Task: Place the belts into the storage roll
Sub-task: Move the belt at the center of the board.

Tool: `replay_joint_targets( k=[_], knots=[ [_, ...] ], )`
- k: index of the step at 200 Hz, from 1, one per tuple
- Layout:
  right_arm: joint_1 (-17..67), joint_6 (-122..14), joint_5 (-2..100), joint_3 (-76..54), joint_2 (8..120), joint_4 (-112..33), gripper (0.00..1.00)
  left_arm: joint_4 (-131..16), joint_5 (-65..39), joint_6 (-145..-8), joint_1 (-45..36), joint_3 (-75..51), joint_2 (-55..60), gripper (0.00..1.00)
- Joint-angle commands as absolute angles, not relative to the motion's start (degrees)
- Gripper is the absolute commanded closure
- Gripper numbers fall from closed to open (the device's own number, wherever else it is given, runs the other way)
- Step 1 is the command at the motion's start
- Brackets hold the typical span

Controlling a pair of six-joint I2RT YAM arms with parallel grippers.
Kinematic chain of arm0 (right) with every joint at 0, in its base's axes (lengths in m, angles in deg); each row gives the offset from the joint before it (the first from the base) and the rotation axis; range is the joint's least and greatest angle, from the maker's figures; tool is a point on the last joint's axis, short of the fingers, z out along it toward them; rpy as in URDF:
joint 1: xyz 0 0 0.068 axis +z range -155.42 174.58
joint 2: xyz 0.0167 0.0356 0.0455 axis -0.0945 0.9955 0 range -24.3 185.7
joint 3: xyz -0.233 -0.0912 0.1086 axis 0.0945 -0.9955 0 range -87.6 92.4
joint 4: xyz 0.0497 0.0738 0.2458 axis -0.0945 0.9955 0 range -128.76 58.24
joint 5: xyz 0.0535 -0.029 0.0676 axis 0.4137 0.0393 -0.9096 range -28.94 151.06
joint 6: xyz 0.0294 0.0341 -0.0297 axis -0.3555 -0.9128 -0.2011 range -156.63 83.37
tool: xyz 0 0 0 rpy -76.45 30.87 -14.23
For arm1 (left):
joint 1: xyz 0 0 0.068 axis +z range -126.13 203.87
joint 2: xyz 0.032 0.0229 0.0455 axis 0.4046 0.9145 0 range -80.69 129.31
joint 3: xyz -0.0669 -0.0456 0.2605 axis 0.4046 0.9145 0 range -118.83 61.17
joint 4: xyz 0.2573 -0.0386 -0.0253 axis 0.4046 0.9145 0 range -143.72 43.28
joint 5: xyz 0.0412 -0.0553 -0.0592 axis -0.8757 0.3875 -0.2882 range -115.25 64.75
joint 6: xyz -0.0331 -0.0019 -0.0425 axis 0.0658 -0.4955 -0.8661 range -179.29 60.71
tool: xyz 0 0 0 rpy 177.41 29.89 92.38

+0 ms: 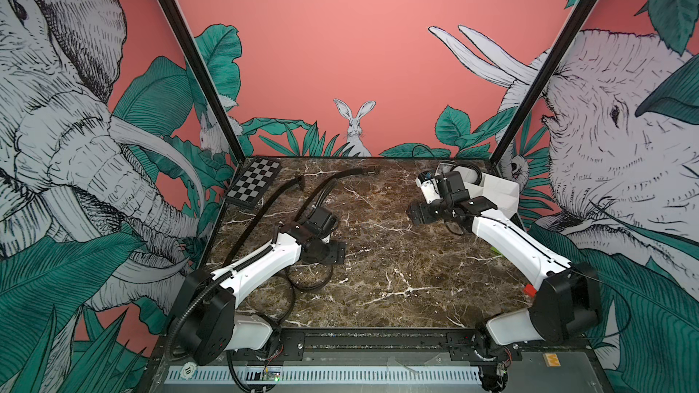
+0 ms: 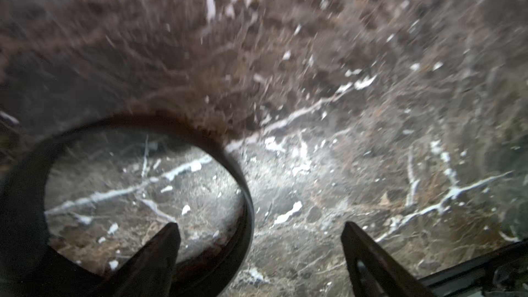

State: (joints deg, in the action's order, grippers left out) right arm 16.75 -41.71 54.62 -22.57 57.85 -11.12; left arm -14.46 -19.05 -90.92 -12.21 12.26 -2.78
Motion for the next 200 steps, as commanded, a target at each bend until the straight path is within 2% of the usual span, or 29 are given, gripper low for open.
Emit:
replay_joint_targets(
  k=[1,25,52,68,77,91,99,105,123,143,161,200],
  knots=[
    [17.49,-46.86,54.08,-23.63,54.95,-8.92,0.02,-12.33,-15.54,-91.6,-14.03,13.51,-0.1,0.15],
    [18.02,-46.51,54.58,-26.09,53.29,-8.17,0.02,-15.16,-12.49,-91.61,-14.88,13.08,3.51,0.34],
    [18.0,-47.17,54.46,-30.5,50.13,-9.07,0.02,-17.99,-8.02,-91.26,-18.74,7.26,10.02,0.67],
    [18.04,-48.25,55.68,-32.59,48.35,-9.23,0.02,-19.0,-4.9,-90.76,-21.32,1.68,15.21,0.82],
    [18.05,-48.64,56.32,-33.26,47.59,-8.87,0.01,-19.79,-3.09,-90.53,-22.72,-1.8,18.34,0.87],
    [18.05,-49.44,58.06,-33.88,46.54,-7.96,0.01,-19.78,-0.59,-89.89,-24.7,-8.31,23.27,0.89],
    [17.98,-49.94,59.43,-33.99,46.01,-7.14,0.01,-19.24,0.86,-89.59,-25.6,-12.21,26.2,0.89],
    [17.88,-50.14,60.36,-33.99,45.72,-6.35,0.01,-18.71,1.87,-89.32,-26.15,-14.83,28.02,0.85],
    [17.62,-51.31,63.02,-33.55,45.12,-3.25,0.01,-18.17,3.75,-89.4,-27.02,-19.36,30.3,0.51],
    [17.43,-52.71,61.54,-34.05,45.13,-1.98,0.01,-16.94,2.25,-89.07,-26.84,-19.39,27.66,0.3],
    [17.58,-55.19,56.34,-35.88,45.78,-3.87,0.04,-15.61,-0.04,-88.9,-26.2,-17.55,22.66,0.23],
    [26.05,-60.33,51.94,-39.34,49.16,-10.83,0.06,-14.28,-7.49,-90.25,-19.92,-9.32,8.5,0.2]
  ],
)
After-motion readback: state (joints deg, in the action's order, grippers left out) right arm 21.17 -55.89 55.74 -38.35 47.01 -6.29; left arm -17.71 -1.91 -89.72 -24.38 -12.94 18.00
